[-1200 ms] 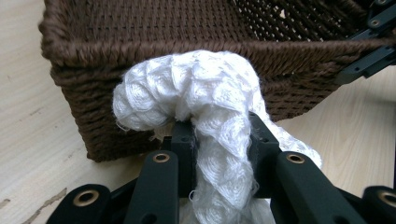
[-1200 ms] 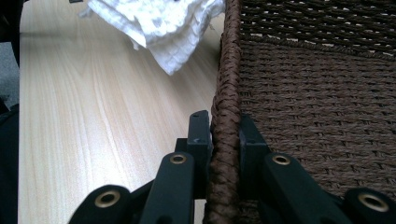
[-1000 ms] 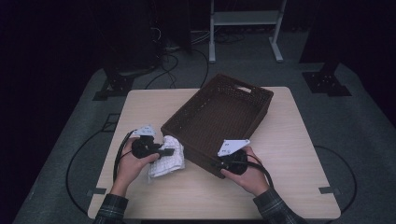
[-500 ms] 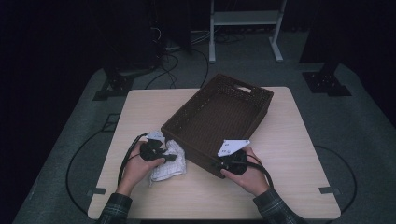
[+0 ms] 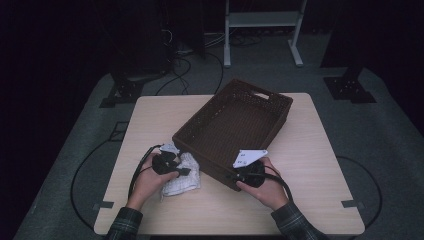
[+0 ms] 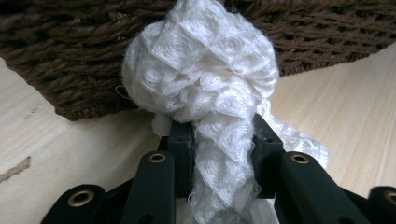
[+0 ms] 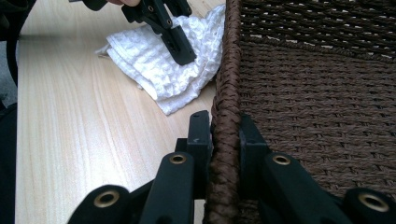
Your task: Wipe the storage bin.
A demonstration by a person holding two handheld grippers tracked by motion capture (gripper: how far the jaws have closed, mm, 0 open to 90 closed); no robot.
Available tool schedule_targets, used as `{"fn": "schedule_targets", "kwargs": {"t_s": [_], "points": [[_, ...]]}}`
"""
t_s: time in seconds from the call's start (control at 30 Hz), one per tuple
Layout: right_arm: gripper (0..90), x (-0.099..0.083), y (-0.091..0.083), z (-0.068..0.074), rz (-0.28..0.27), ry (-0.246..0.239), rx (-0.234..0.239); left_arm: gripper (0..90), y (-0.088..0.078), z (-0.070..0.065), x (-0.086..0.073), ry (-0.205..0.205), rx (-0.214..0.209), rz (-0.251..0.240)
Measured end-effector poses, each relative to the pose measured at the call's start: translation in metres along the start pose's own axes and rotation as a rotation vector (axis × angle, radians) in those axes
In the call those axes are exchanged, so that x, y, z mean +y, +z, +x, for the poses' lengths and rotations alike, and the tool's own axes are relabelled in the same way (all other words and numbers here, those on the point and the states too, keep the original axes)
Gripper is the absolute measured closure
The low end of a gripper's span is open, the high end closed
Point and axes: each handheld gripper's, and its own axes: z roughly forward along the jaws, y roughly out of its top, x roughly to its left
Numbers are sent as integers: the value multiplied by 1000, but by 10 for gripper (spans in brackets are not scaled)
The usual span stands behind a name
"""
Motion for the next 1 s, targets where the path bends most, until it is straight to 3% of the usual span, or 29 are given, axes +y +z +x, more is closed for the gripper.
{"fn": "schedule_targets", "kwargs": {"t_s": [0.1, 0.13, 0.2, 0.33, 0.53, 0.6, 0.9, 1.0], "points": [[790, 0, 0, 0, 0, 0, 0, 684, -5, -2, 0, -5, 5, 5], [789, 0, 0, 0, 0, -1, 0, 685, -7, -2, 0, -20, 1, -7], [789, 0, 0, 0, 0, -2, -1, 686, -11, -2, 0, -5, 10, -25], [789, 0, 0, 0, -1, -3, 0, 674, -14, -1, -2, -19, -9, -63], [790, 0, 0, 0, -1, -2, -1, 678, -21, -3, 0, 3, -8, -94], [790, 0, 0, 0, -1, -2, -1, 676, -28, -4, 2, 15, 17, -105], [790, 0, 0, 0, -2, -3, -2, 700, -48, -13, 9, 2, 10, -168], [790, 0, 0, 0, -2, -3, -3, 705, -58, -18, 13, 21, 16, -195]]}}
